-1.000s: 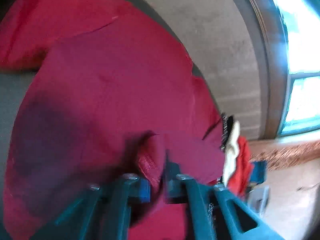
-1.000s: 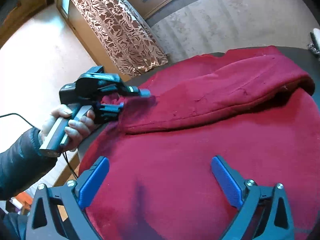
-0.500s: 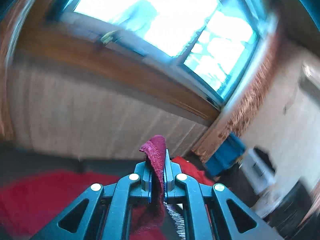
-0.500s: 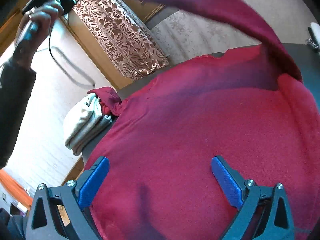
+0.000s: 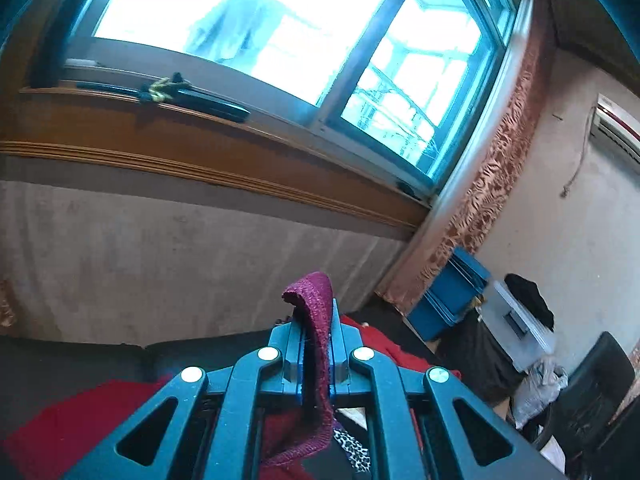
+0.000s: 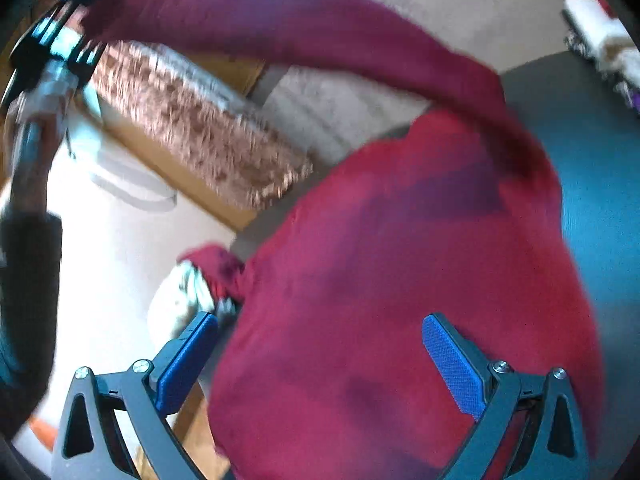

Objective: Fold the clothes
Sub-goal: 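Grasp the sleeve cuff with the left gripper and lift it, then lay the held sleeve across the sweatshirt body and open the left gripper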

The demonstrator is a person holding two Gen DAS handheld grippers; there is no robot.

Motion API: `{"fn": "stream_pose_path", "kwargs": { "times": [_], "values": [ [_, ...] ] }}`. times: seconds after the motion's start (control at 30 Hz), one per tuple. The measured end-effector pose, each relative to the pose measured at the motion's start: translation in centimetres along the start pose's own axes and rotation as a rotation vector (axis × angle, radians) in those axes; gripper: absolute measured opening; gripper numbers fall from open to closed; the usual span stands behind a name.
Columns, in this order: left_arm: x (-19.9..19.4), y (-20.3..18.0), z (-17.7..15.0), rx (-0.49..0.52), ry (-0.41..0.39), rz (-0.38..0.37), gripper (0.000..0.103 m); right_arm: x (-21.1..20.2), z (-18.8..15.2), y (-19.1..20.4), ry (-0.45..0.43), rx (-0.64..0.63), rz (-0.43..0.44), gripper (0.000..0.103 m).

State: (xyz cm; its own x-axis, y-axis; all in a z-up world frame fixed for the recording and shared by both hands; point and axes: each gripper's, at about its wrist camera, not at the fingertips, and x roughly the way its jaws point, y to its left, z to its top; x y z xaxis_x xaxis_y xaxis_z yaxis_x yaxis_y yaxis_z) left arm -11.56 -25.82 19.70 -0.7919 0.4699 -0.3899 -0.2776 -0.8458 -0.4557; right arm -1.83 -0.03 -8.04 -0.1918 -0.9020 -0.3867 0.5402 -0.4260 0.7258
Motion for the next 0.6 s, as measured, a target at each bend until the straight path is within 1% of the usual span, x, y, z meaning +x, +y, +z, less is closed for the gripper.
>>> {"fn": "stream_pose_path", "kwargs": {
  "times": [0.07,0.1,0.23,0.27,0.33,0.37,0.4,0.43,0.5,0.57,0.6],
  "values": [
    [-0.2,0.5,-0.4,-0.028,0.000,-0.031,0.006,0.5,2.4,-0.7,-0.033,0.007,0.005,0.103],
    [-0.4,1.5,-0.8,-0.055,-0.003,-0.040,0.006,0.6,3.3,-1.1,-0.046,0.009,-0.009,0.103],
    [-2.4,6.5,-3.1,-0.118,-0.013,0.015,0.006,0.1,4.5,-3.6,-0.058,0.003,-0.223,0.103],
    [-2.5,8.0,-4.2,-0.128,0.006,0.041,0.006,0.0,4.8,-4.3,-0.061,0.002,-0.277,0.103],
    [-1.9,11.9,-7.9,-0.138,0.079,0.147,0.006,-0.3,5.3,-5.5,-0.067,-0.001,-0.384,0.103],
    [-1.3,14.2,-10.3,-0.173,0.130,0.186,0.006,-0.4,5.6,-6.1,-0.070,-0.002,-0.437,0.103],
    [-0.8,16.5,-12.7,-0.209,0.180,0.225,0.006,-0.6,5.6,-6.6,-0.061,-0.005,-0.469,0.103],
    [-0.4,18.7,-15.1,-0.256,0.223,0.257,0.006,-0.8,5.0,-6.6,-0.033,-0.012,-0.448,0.103],
    [0.1,22.8,-20.4,-0.355,0.304,0.318,0.006,-1.5,4.3,-5.9,-0.011,-0.045,-0.410,0.103],
    [0.0,25.5,-24.5,-0.445,0.349,0.324,0.006,-2.0,3.9,-5.1,0.020,-0.073,-0.395,0.103],
    [-0.3,26.6,-26.4,-0.500,0.358,0.307,0.007,-2.4,3.8,-4.9,0.029,-0.082,-0.394,0.103]
  ]
}}
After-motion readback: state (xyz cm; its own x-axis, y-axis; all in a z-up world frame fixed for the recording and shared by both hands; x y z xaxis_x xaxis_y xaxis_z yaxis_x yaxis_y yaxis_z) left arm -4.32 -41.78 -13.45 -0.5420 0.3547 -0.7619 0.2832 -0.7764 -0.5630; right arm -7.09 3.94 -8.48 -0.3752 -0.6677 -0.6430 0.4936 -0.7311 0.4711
